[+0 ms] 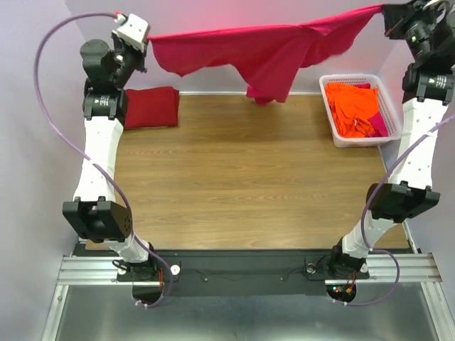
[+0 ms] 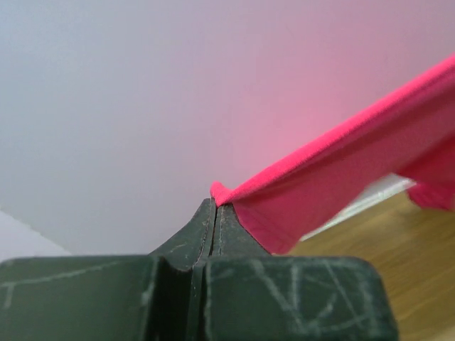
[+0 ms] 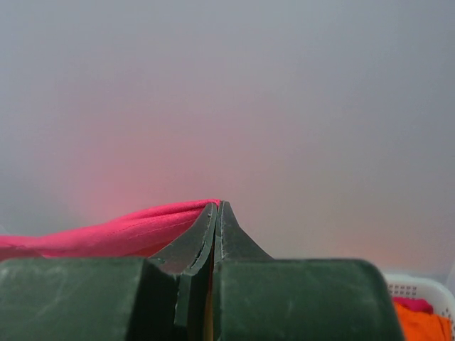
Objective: Fold and stack the t-shirts
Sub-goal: Flatten the tshirt out, then fold the tshirt
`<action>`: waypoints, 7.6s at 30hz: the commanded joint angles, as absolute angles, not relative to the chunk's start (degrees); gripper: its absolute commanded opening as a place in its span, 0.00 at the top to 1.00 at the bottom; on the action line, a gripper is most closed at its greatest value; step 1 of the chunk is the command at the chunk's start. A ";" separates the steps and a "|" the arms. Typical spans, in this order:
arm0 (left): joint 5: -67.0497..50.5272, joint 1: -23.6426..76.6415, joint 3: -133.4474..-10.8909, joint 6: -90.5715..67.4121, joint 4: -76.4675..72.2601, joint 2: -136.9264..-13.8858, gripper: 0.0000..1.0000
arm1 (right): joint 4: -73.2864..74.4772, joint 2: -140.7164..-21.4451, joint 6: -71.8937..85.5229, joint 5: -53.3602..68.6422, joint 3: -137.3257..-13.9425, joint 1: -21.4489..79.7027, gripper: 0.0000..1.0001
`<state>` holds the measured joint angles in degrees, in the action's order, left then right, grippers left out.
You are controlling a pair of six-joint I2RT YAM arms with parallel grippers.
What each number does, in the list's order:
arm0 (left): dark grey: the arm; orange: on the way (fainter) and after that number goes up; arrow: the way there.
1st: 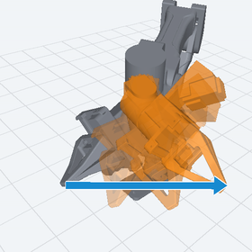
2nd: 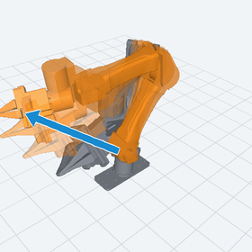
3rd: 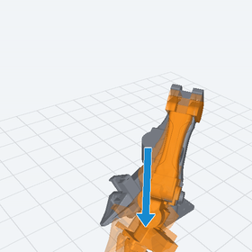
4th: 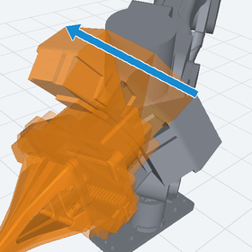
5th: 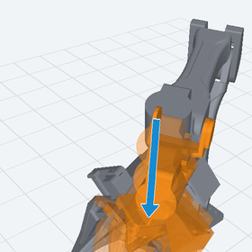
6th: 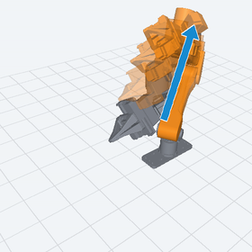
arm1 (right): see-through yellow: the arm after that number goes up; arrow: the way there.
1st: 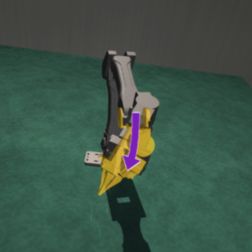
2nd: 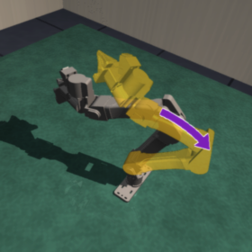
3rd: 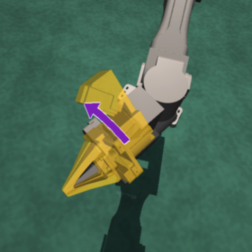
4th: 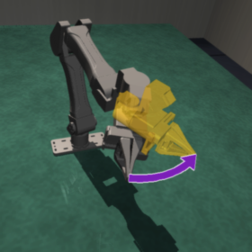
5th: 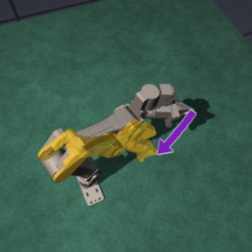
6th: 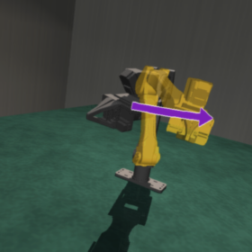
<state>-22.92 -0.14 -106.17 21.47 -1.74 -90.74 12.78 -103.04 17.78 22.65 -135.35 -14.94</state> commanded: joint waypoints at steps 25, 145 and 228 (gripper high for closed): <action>-25.40 -1.23 -61.53 60.71 26.17 -84.91 1.00 | 48.94 -78.84 -31.97 22.42 -68.74 -14.94 0.99; -33.31 -3.87 -94.75 35.68 27.95 -121.38 0.33 | 44.21 -142.91 -9.31 28.47 -128.94 5.01 0.40; -26.90 -5.54 -58.36 63.36 14.85 -97.90 0.95 | 26.54 -99.93 -22.41 26.72 -71.46 5.10 0.99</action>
